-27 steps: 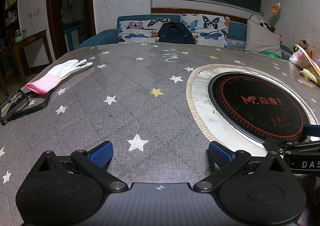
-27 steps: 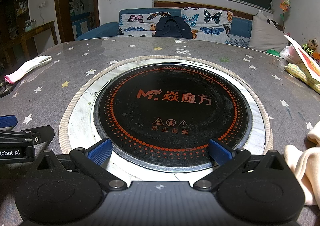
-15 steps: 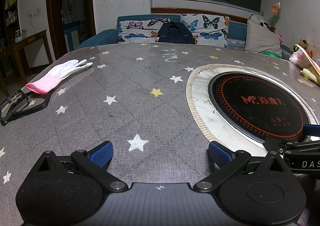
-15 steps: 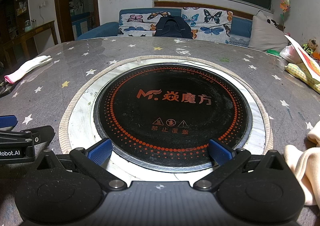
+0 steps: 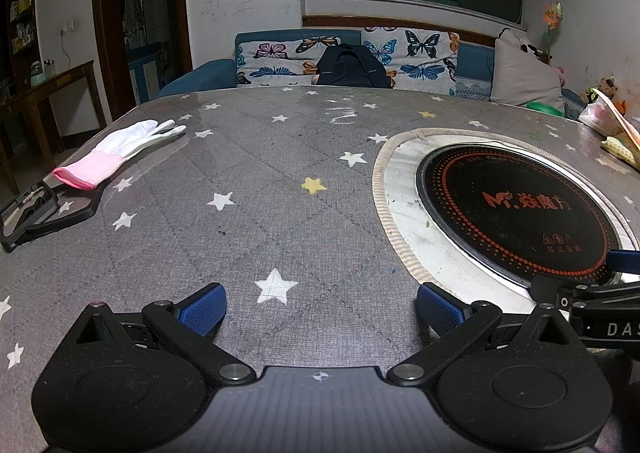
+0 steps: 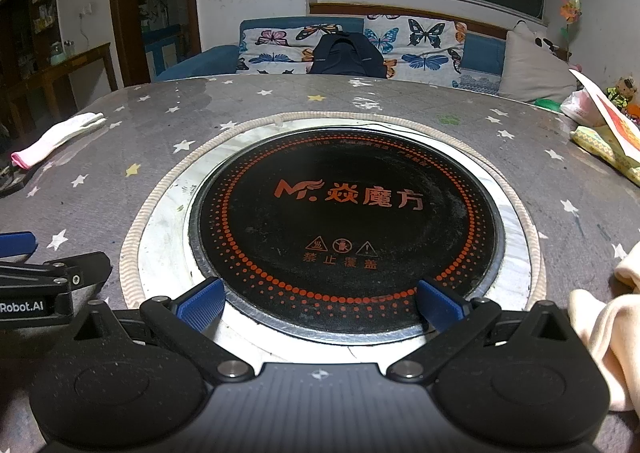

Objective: Fold clothes

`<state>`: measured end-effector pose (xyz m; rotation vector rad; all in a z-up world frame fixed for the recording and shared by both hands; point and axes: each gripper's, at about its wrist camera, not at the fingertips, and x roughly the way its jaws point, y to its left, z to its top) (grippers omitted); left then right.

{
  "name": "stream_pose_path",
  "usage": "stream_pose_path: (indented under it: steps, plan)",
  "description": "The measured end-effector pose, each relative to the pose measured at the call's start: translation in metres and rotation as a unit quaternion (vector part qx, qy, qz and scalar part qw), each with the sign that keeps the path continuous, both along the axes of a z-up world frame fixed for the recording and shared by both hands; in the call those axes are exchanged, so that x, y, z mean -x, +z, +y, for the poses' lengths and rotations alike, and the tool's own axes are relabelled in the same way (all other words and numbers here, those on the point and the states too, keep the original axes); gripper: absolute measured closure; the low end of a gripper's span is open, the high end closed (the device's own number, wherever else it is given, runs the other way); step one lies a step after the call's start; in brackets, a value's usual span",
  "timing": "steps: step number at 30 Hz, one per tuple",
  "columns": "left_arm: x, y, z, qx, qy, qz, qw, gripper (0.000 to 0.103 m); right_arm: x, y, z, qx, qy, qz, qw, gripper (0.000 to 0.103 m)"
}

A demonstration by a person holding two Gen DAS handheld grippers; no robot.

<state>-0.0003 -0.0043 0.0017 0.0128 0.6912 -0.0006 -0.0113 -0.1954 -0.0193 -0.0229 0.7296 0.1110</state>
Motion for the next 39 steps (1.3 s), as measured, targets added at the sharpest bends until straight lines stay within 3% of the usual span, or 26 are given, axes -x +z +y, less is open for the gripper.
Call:
stream_pose_path:
  steps: [8, 20, 39]
  plan:
    - [0.003, 0.000, 0.000, 0.002, 0.003, 0.000, 1.0000, 0.000, 0.014, 0.006, -0.003, 0.000, 0.018, -0.007, 1.000, 0.000]
    - [0.022, 0.006, -0.040, 0.002, -0.039, 0.009, 0.9992, 0.000, 0.048, 0.020, -0.015, -0.003, 0.035, -0.025, 0.999, 0.000]
    - [0.055, 0.023, -0.103, -0.015, -0.113, -0.001, 0.9935, 0.000, 0.112, 0.037, -0.063, 0.002, 0.004, -0.053, 0.999, 0.000]
